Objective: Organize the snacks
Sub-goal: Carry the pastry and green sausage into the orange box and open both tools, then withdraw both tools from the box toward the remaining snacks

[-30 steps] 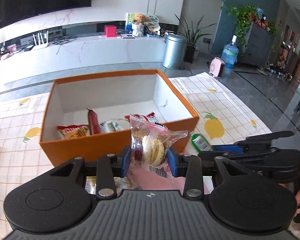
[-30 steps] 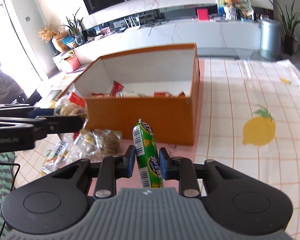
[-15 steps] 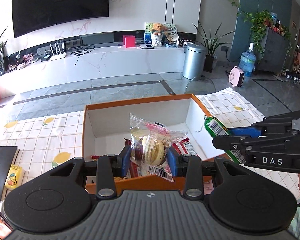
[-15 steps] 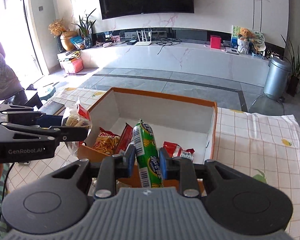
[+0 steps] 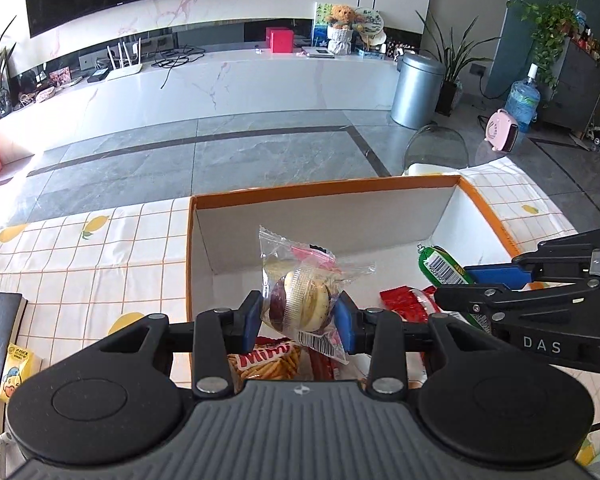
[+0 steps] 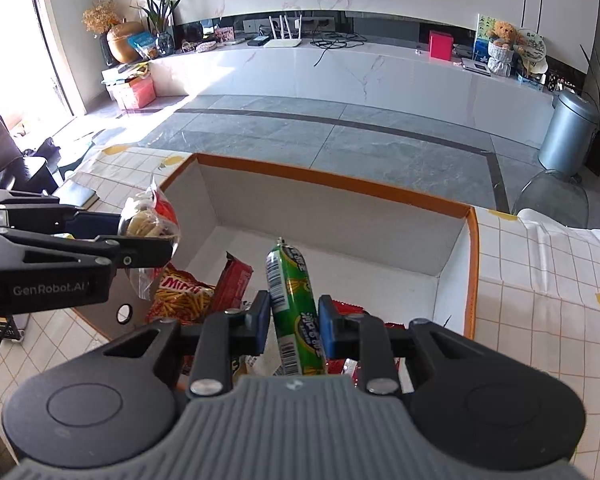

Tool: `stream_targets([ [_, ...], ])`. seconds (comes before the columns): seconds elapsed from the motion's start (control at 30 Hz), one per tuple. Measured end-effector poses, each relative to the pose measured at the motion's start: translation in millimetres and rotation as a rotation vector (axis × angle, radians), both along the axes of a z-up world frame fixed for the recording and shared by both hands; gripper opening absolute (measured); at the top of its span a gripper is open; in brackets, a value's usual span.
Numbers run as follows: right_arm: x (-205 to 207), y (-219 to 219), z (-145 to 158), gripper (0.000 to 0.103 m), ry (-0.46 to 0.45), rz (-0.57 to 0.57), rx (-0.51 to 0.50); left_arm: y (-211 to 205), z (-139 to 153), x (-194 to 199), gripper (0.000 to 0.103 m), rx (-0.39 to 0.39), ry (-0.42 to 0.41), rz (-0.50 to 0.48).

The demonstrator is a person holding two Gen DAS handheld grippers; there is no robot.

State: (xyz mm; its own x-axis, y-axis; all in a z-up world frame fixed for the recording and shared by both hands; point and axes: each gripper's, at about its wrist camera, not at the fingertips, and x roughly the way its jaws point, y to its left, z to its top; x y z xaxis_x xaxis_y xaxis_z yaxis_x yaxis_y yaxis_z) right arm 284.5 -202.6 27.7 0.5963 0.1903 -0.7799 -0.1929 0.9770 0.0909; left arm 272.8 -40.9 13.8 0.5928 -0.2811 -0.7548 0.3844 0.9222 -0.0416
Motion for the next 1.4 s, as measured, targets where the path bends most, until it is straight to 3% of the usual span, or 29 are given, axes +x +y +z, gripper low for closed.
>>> stream_targets([
  [0.2,38,6,-27,0.023,0.08,0.003,-0.055,-12,-25,21,0.043,0.12,0.016,0.006],
  [0.37,59,14,-46,0.023,0.14,0.019,-0.129,-18,-40,32,0.043,0.172,0.027,0.009],
  [0.63,77,22,-69,0.022,0.234,0.031,-0.17,-32,-46,31,0.043,0.255,-0.024,-0.028],
  [0.8,78,25,-66,0.022,0.225,0.06,-0.224,-41,-47,30,0.044,0.297,-0.04,-0.073],
  [1.03,75,29,-60,0.026,0.215,0.063,-0.237,-40,-48,31,0.051,0.28,-0.001,-0.073],
  [1.1,72,30,-58,0.034,0.207,0.058,-0.243,-39,-45,28,0.054,0.28,-0.019,-0.074],
  [1.23,67,29,-52,0.038,0.198,0.051,-0.247,-38,-36,21,0.063,0.264,-0.053,-0.075],
  [1.4,52,25,-37,0.044,0.15,0.026,-0.24,-34,-19,6,0.063,0.227,-0.097,-0.042],
])
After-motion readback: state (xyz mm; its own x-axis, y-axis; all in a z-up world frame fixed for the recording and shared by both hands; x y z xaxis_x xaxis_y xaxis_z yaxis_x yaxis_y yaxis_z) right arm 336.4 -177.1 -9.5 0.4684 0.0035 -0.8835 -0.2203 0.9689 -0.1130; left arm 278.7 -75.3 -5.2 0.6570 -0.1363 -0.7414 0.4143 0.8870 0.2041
